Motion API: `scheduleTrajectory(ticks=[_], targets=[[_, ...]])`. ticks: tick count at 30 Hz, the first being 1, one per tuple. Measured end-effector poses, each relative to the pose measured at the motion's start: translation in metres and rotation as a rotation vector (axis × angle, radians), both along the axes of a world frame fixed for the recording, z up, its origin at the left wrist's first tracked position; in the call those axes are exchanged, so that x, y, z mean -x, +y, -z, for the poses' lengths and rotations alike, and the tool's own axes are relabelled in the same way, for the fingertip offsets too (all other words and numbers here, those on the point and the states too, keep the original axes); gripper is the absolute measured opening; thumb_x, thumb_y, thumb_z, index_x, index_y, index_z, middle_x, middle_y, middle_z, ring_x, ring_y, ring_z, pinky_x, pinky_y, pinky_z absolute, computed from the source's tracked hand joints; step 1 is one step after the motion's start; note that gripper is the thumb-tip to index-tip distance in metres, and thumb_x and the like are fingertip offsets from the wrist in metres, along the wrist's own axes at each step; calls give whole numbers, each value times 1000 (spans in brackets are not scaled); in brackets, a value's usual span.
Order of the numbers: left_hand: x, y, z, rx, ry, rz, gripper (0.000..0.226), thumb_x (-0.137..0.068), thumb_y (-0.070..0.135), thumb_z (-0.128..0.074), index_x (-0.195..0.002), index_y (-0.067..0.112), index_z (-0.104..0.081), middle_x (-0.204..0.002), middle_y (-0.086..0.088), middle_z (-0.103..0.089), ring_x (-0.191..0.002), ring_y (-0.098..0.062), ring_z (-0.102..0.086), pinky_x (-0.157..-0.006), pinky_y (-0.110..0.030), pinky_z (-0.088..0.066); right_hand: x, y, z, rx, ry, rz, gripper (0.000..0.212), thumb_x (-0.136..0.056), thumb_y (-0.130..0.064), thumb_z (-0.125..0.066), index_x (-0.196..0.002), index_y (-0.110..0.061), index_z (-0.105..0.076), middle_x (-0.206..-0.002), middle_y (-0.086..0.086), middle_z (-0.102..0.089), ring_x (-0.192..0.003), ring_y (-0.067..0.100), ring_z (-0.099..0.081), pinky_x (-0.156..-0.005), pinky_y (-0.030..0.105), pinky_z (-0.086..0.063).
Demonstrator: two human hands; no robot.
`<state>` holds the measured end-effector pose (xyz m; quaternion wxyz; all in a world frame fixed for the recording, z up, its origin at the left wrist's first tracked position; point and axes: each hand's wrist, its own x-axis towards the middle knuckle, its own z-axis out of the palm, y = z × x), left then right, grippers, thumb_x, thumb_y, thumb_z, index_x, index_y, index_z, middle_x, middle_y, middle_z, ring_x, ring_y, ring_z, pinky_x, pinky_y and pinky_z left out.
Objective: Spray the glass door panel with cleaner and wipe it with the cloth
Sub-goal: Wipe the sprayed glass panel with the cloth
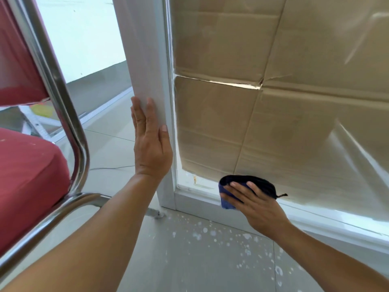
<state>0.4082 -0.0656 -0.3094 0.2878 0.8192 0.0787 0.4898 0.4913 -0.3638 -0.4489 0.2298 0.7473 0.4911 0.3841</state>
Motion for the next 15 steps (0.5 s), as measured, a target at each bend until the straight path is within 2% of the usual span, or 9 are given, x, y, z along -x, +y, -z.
scheduleTrajectory(ticks=[1,2,4,5,7,10,12,15], targets=[[2,1,0,19,-3,6,58,-103,11,-37,-157,10,-15,-165,-15,0,-153,-26,-1,-122,-40,-25,1,1,0,-15,7,-5,71,-87,-2,-27,-153,-21,-44,-165,2,-29,-155,21,-9,-127,42,6],[3,2,0,29,-9,9,58,-103,11,-37,-157,11,-15,-165,-13,-1,-153,-21,-2,-120,-29,-28,1,5,0,-31,10,-12,72,-87,-2,-26,-154,-21,-43,-166,2,-25,-155,21,-9,-127,43,6],[5,2,0,29,-21,18,57,-103,11,-37,-156,11,-17,-165,-12,-2,-152,-16,-5,-111,-7,-25,3,17,0,-61,13,-28,71,-87,-3,-25,-154,-21,-42,-166,2,-21,-157,21,-4,-127,43,7],[6,2,1,24,-24,26,56,-103,12,-37,-156,11,-18,-165,-12,-3,-152,-16,-6,-110,-5,-25,3,27,1,-72,10,-37,71,-87,-4,-26,-154,-21,-41,-166,2,-19,-157,21,0,-127,44,7],[7,3,5,20,-9,41,56,-104,16,-34,-156,13,-16,-166,-11,-2,-153,-19,-7,-113,-18,-33,6,54,2,-90,8,-51,71,-88,-5,-26,-156,-20,-37,-167,1,-15,-157,22,2,-127,45,8],[6,5,13,15,18,63,57,-104,20,-32,-157,16,-11,-166,-11,0,-153,-25,-5,-114,-51,-37,12,99,6,-102,12,-61,68,-89,-8,-26,-156,-18,-37,-167,0,-17,-156,25,-6,-127,46,9],[4,4,14,19,13,71,57,-104,21,-31,-157,12,-11,-165,-15,0,-153,-27,-3,-115,-57,-30,17,123,10,-80,-3,-48,67,-91,-10,-26,-156,-19,-38,-166,1,-20,-154,26,-5,-126,48,10],[2,-2,13,42,13,60,57,-104,24,-29,-156,7,-12,-165,-17,-1,-153,-30,0,-120,-56,-19,19,140,14,-71,17,-29,68,-90,-9,-25,-156,-21,-40,-165,0,-22,-155,27,2,-125,48,13]])
